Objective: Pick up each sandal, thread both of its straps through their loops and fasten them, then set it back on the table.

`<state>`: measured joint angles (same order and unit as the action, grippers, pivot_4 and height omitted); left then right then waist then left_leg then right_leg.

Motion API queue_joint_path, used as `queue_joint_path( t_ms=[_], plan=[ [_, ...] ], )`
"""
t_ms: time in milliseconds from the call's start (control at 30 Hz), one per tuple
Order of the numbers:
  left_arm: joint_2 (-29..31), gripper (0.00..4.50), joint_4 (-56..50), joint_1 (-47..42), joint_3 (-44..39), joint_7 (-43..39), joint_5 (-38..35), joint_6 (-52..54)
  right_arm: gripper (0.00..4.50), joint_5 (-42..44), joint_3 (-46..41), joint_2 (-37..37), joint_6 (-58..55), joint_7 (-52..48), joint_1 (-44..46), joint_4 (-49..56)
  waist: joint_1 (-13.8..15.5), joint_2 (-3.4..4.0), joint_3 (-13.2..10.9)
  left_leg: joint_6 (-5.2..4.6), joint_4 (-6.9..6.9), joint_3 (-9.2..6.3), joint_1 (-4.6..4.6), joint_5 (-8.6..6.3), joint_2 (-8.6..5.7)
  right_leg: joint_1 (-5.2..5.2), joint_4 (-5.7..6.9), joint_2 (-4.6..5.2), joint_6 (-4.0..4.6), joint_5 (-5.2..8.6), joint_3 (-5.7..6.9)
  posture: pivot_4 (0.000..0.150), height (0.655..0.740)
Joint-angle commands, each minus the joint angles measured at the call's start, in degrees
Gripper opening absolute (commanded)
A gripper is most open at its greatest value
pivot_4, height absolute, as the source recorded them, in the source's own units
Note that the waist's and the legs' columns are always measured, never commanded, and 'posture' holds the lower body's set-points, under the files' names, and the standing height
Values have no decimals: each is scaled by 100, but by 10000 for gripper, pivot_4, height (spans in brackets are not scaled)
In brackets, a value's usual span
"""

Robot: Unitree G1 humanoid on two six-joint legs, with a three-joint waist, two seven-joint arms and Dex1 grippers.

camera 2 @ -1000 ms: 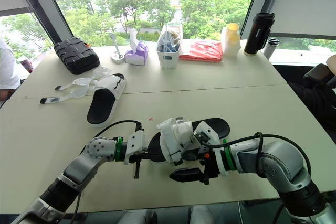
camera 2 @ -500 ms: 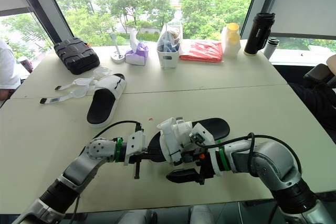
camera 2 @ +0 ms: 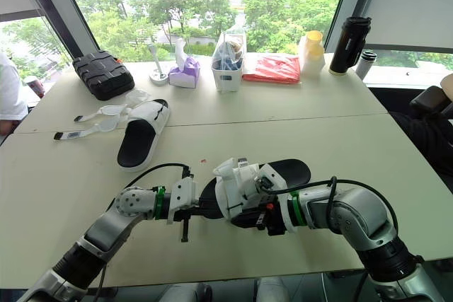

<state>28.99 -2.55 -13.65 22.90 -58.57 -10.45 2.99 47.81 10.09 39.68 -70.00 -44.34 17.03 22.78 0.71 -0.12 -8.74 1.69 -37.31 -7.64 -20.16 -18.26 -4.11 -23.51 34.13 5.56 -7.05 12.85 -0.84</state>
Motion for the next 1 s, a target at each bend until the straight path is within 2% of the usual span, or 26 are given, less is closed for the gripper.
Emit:
queue_joint_path(
  t_ms=[33, 133, 367, 633, 900, 1000],
  plan=[
    [160, 0, 400, 304, 377, -42, 487, 371, 459, 312, 177, 183, -180, -424, -216, 298, 0, 0, 0, 0, 1, 0, 0, 0, 0, 0, 0, 0, 0, 0, 0, 1500, 7400],
    [179, 0, 393, 295, 374, -57, 475, 381, 459, 632, 169, 451, -409, -798, -439, 407, 5, 1, 1, 0, 7, -3, -1, 0, 0, 0, -2, 0, 0, 1, 1, 1500, 7400],
    [307, 0, 275, 395, 334, -88, 422, 458, 459, 257, 808, 1544, 125, -1826, -797, 825, -3, 3, 3, -2, 6, 3, -2, -2, -2, 2, -5, 3, -15, 10, 1, 1500, 7400],
    [396, 0, 200, 506, 380, -68, 506, 526, 459, -138, 933, 1791, 766, -2246, -724, 846, 9, 5, 4, -17, 9, -1, -7, -14, -5, 0, -11, 6, -23, 18, 2, 1500, 7400],
    [417, 0, 546, 300, 632, -137, 777, 357, 459, 550, -240, 2046, 685, -2412, 237, 1194, 8, 8, 4, -20, 9, 1, -7, -17, -3, -1, -12, 5, -22, 19, 1, 1500, 7400],
    [380, 0, 772, 192, 699, -135, 868, 231, 459, 811, -387, 1905, 434, -2387, 1109, 868, 8, 9, 4, -20, 3, 2, -3, -17, -4, 5, -11, 5, -23, 18, 1, 1500, 7400]
  ],
)
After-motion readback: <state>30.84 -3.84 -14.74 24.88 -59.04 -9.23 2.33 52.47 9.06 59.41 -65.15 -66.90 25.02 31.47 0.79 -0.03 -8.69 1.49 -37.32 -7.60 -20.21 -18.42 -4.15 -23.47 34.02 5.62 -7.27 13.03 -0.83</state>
